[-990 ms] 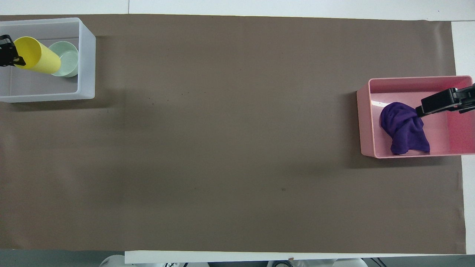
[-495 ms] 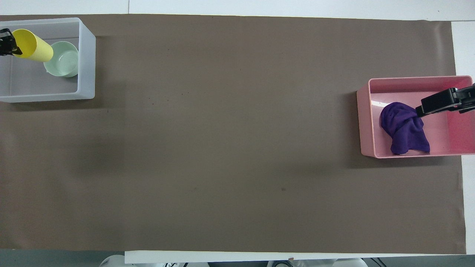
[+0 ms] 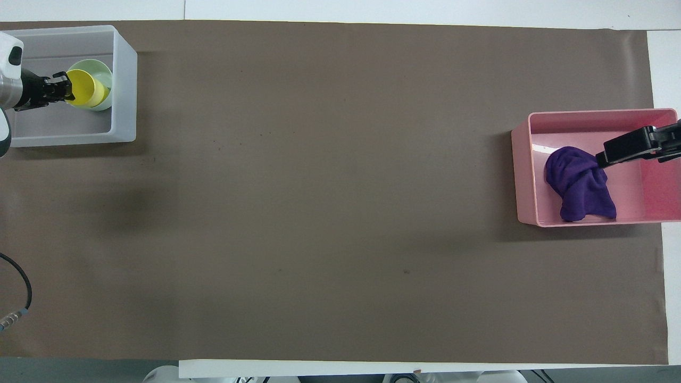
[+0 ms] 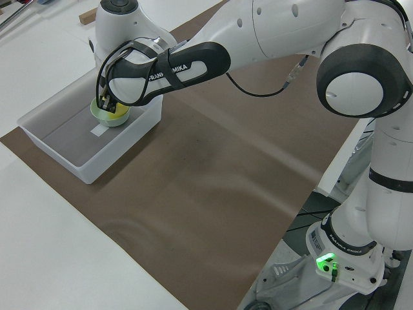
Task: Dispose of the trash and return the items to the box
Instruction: 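Lower the yellow cup into the green bowl with the left gripper, then open the left gripper and withdraw it from the clear box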
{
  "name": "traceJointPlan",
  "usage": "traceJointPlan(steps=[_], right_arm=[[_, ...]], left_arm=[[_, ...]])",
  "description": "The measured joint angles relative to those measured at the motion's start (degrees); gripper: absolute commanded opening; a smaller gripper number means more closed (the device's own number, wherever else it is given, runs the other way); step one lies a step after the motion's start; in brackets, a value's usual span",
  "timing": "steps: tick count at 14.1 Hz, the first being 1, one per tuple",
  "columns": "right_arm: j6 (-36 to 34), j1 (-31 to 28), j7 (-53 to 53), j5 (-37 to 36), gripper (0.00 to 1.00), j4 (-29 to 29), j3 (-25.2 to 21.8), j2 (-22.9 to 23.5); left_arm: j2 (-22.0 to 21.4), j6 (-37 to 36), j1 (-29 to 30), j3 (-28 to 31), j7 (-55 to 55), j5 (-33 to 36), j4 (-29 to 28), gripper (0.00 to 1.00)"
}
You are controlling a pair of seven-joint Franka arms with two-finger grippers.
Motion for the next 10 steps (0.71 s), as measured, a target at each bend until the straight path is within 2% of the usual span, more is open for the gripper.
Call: traceJointPlan(steps=[2,4,7,10], right_arm=[[0.0,0.0,0.0,0.0,1.00,0.0,0.0,0.0],[0.0,0.0,0.0,0.0,1.00,0.0,0.0,0.0],[0.0,0.0,0.0,0.0,1.00,0.0,0.0,0.0],[0.0,0.0,0.0,0.0,1.00,0.0,0.0,0.0]], left_arm=[[-0.4,-3.0,-0.1,0.0,0.5,0.0,2.7,1.00],[-2.5,-9.3,-0.3,-0.1,0.9,0.0,5.6,1.00],[-10.4,-20.7,-1.3,-0.5,2.1,0.1,6.2,1.00],[-18.1,-29.1,-3.3,-0.7,2.9,0.4,4.4,1.00]])
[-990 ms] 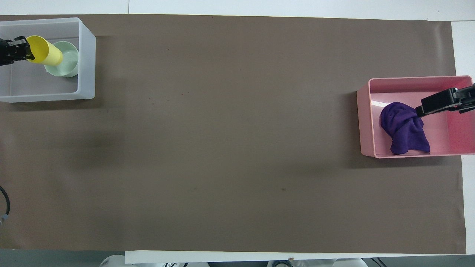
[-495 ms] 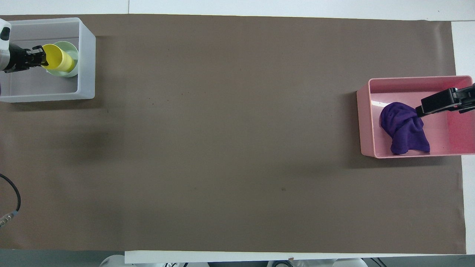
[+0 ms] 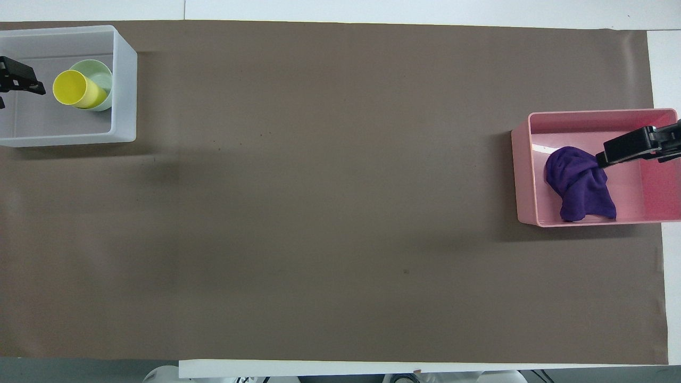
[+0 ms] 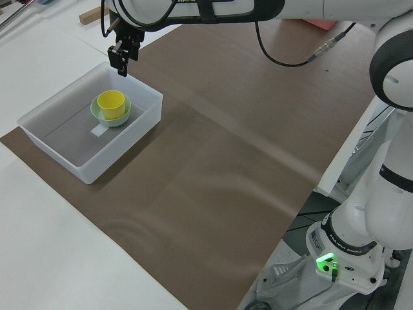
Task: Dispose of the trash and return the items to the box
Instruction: 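Open the left gripper and withdraw it from the clear box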
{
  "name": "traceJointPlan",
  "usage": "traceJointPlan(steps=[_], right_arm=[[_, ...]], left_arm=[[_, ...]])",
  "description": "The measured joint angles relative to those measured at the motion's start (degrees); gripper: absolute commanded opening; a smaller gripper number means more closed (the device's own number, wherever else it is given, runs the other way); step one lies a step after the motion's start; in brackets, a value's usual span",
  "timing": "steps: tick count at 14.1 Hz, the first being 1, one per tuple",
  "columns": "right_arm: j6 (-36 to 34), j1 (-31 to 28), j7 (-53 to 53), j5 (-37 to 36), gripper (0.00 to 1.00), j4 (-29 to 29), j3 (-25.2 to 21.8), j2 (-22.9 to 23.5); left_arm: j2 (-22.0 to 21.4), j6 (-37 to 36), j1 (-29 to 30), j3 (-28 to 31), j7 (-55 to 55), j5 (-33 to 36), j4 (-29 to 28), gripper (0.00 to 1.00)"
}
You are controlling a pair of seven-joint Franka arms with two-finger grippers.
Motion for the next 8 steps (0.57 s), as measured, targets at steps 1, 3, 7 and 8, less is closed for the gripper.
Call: traceJointPlan(steps=[1,3,7,8], right_arm=[[0.0,0.0,0.0,0.0,1.00,0.0,0.0,0.0],[0.0,0.0,0.0,0.0,1.00,0.0,0.0,0.0],[0.0,0.0,0.0,0.0,1.00,0.0,0.0,0.0],[0.0,0.0,0.0,0.0,1.00,0.0,0.0,0.0]], left_arm=[[-1.9,-2.0,-0.6,0.0,1.0,0.0,-0.8,1.00],[-4.5,-5.1,-1.8,-0.1,3.1,0.1,-2.0,1.00],[-7.2,-10.5,-2.9,-0.2,8.3,2.2,-3.0,1.00],[-7.7,-12.9,-3.0,-0.2,8.5,2.2,-3.1,1.00]])
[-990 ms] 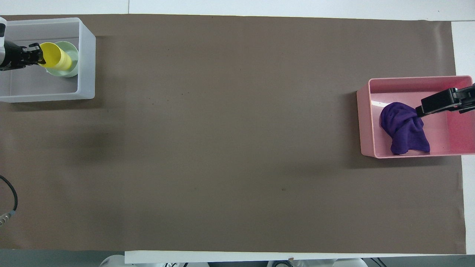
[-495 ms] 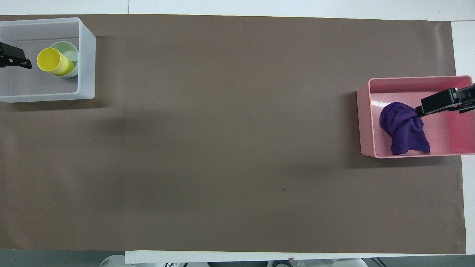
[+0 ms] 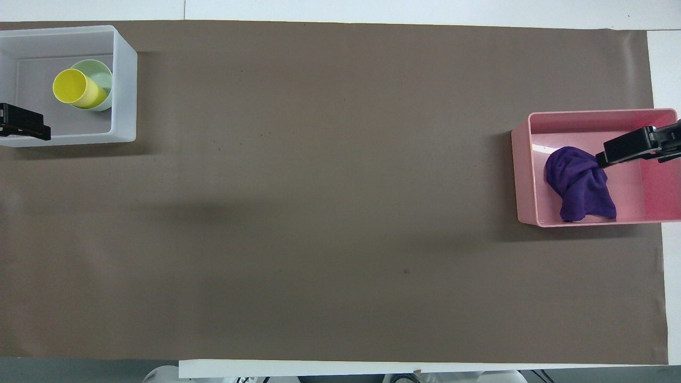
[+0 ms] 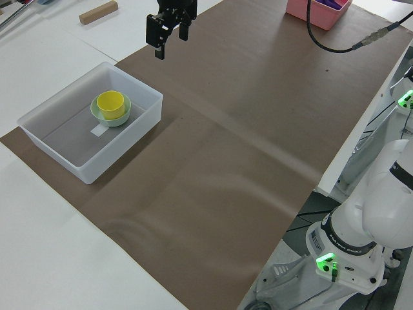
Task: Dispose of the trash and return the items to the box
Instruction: 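Open the left gripper and withdraw it from the clear box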
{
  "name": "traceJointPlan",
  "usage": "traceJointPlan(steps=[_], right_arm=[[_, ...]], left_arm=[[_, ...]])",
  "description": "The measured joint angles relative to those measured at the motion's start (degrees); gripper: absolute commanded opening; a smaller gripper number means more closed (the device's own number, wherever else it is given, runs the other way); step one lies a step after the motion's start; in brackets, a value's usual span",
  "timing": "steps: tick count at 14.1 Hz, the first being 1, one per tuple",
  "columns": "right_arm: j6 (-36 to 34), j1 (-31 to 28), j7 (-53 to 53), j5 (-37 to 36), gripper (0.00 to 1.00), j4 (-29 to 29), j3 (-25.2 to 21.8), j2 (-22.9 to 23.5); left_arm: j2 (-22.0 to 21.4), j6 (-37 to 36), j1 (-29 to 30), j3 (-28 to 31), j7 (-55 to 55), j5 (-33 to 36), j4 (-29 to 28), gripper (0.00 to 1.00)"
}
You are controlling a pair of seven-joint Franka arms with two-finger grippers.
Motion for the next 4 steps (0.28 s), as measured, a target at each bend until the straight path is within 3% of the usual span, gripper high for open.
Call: traceJointPlan(steps=[4], right_arm=[[0.0,0.0,0.0,0.0,1.00,0.0,0.0,0.0]], left_arm=[[-3.6,-3.3,-0.1,0.0,0.3,0.0,-1.9,1.00]])
